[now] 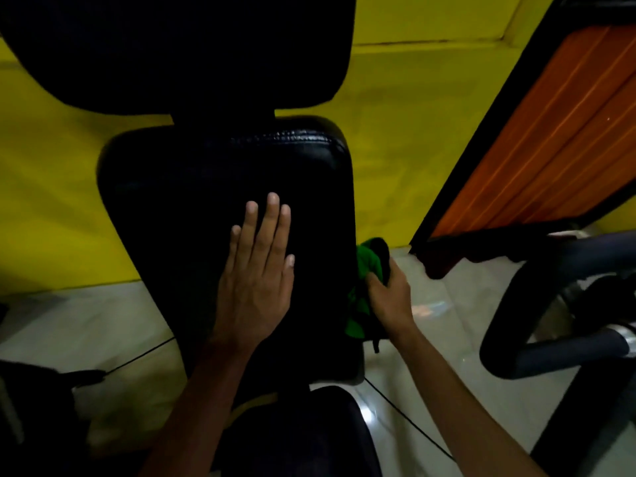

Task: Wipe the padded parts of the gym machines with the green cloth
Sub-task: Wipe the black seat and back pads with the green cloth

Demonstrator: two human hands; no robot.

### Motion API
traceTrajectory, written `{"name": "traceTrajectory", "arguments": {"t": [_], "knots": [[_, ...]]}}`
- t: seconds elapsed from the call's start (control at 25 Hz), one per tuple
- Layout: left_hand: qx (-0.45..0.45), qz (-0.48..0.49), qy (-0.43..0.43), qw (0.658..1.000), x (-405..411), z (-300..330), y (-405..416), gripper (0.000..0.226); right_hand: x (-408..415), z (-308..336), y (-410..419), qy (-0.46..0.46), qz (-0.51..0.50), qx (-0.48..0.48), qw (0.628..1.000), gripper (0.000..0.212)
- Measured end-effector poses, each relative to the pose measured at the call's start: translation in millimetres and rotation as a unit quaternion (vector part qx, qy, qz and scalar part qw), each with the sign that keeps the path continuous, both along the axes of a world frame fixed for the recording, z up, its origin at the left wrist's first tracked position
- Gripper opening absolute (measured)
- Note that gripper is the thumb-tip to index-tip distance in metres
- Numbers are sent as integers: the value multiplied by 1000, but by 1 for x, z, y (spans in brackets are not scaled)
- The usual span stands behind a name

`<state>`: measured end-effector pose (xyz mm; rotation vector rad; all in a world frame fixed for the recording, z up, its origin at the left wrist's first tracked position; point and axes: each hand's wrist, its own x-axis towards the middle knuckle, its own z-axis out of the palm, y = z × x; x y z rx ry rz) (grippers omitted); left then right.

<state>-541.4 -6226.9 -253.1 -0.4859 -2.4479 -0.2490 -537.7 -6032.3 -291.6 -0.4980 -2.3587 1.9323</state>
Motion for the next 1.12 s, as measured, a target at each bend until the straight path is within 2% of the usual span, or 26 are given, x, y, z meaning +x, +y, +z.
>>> {"name": "traceTrajectory", "arguments": {"t": [0.16,0.24,0.28,0.36,0.48,0.52,0.76,0.84,1.0,1.12], "knots": [[-44,-12,-9,999,15,-31,8,62,-36,54,-5,111,-22,-32,993,35],[-43,-16,-15,999,18,-45,10,61,-42,59,-6,158,-31,-38,986,34],[-44,-16,-16,999,18,-49,10,61,-37,49,-6,152,-32,-42,987,34],[-46,-18,-15,999,18,-58,10,63,-14,-1,1,83,-33,-36,995,34],[-45,-15,-16,999,24,-73,9,64,32,-75,7,-62,-21,51,997,38],[-47,-17,-18,999,26,-79,9,64,38,-83,7,-77,-23,65,995,38],[-60,-11,-24,998,39,-105,6,69,1,-53,6,51,-48,-43,997,37],[-51,-11,-22,998,41,-113,11,71,9,-77,9,21,-56,-15,998,37],[-55,-8,-29,998,49,-142,13,78,39,-136,18,-153,-24,56,986,37],[-67,-9,-36,997,55,-160,13,80,34,-128,21,-147,-33,22,988,36]]}}
